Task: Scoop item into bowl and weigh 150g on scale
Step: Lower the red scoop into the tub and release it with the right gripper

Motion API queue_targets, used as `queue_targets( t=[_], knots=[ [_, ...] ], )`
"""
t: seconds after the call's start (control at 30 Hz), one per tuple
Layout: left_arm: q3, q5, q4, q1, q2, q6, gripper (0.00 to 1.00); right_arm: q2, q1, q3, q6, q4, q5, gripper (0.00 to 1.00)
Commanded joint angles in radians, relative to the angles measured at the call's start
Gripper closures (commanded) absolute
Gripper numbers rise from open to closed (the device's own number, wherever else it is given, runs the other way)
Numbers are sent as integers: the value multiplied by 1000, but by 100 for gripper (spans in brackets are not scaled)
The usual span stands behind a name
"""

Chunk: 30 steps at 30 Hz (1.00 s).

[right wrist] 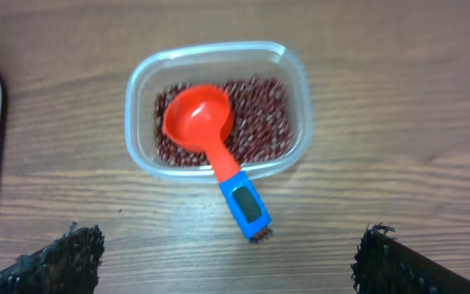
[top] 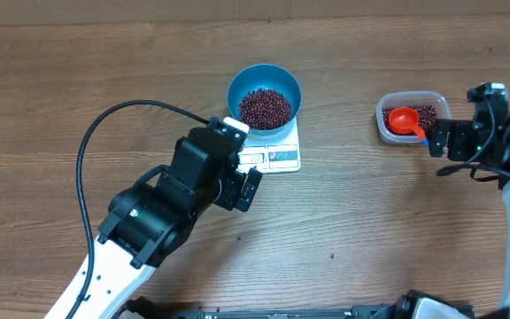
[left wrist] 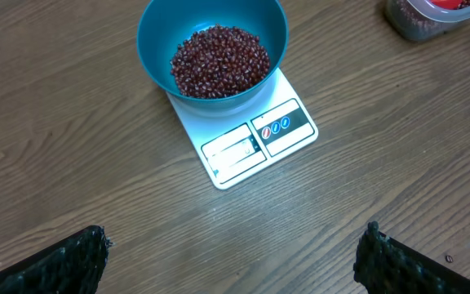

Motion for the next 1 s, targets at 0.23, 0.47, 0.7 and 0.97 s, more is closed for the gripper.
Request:
queue_targets(
  t=[0.23, 0.47, 0.7, 0.97],
  knots=[
    [7, -9, 2, 5, 3, 15, 1, -24, 6, 32, -179, -34, -155, 4],
    [7, -9, 2, 5, 3, 15, 0, -24, 6, 32, -179, -49, -157, 0],
    [7, -9, 2, 5, 3, 15, 0, -24, 6, 32, -179, -49, -157, 0],
    [7, -9, 2, 5, 3, 15, 0, -24, 6, 32, -179, -49, -157, 0]
  ],
)
